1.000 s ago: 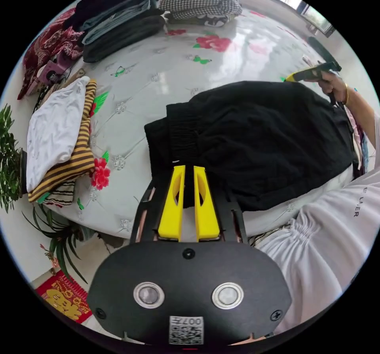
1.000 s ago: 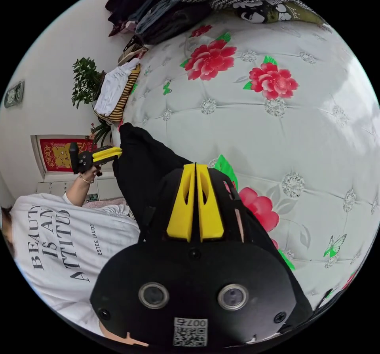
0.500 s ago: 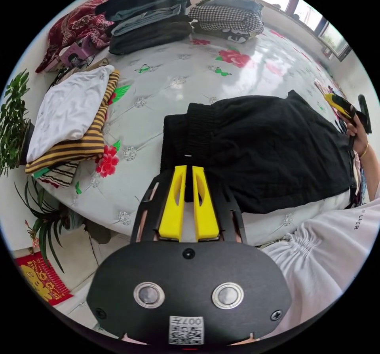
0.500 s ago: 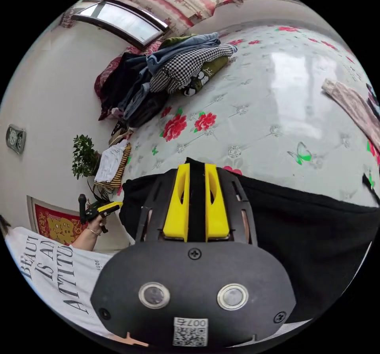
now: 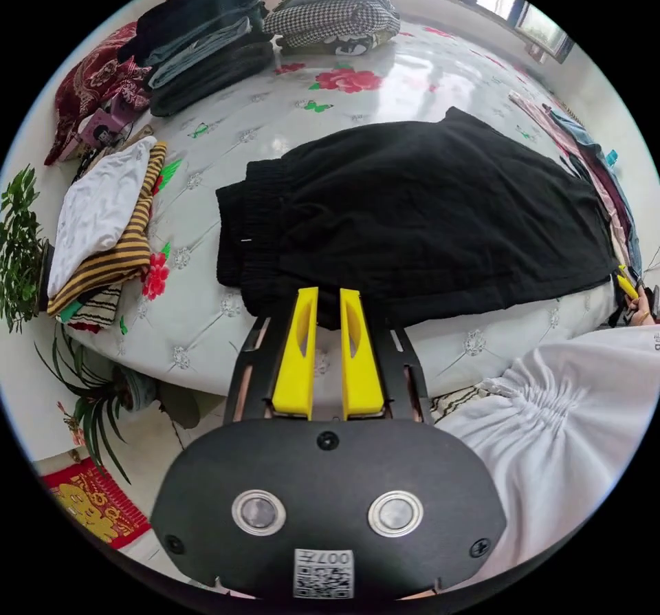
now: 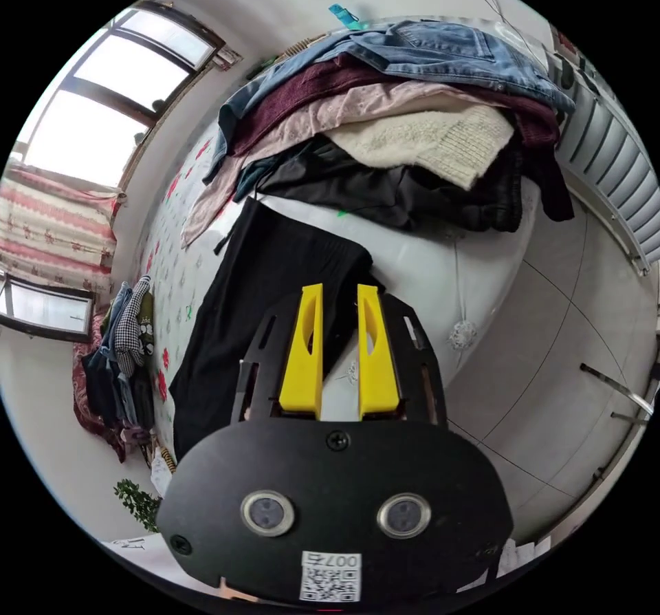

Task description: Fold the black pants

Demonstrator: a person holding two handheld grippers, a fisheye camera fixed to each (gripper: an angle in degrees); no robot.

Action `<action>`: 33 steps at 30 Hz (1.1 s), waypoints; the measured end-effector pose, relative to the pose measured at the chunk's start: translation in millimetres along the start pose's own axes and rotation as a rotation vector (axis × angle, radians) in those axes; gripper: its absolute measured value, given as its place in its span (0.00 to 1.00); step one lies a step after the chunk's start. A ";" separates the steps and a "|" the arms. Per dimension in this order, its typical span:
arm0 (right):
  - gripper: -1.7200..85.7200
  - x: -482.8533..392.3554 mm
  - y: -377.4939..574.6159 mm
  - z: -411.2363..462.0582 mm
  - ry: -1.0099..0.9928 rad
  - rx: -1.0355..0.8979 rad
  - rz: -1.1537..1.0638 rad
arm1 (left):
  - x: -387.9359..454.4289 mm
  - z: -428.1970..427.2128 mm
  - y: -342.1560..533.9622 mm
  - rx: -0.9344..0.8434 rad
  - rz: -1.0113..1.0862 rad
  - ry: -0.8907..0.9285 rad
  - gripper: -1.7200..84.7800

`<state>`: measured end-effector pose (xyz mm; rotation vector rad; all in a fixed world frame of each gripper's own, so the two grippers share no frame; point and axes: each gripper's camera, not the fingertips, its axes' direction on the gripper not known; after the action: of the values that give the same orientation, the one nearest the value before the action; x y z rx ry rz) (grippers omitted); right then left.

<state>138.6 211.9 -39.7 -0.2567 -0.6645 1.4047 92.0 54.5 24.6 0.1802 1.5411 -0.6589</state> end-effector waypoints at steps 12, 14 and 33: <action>0.02 -2.7 10.8 -22.7 -0.156 0.032 -0.203 | -48.2 -50.1 -20.5 0.015 -0.020 0.037 0.01; 0.02 22.5 20.7 -4.7 -0.142 -0.033 -0.148 | -68.0 -44.8 -13.1 0.002 -0.081 0.088 0.01; 0.04 78.8 43.1 55.0 -0.425 -0.009 0.180 | -210.9 -70.7 53.6 0.131 -0.546 0.506 0.10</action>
<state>73.7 283.3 2.4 -0.0217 -1.0150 1.6480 79.2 192.9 206.3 0.0184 2.0589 -1.2140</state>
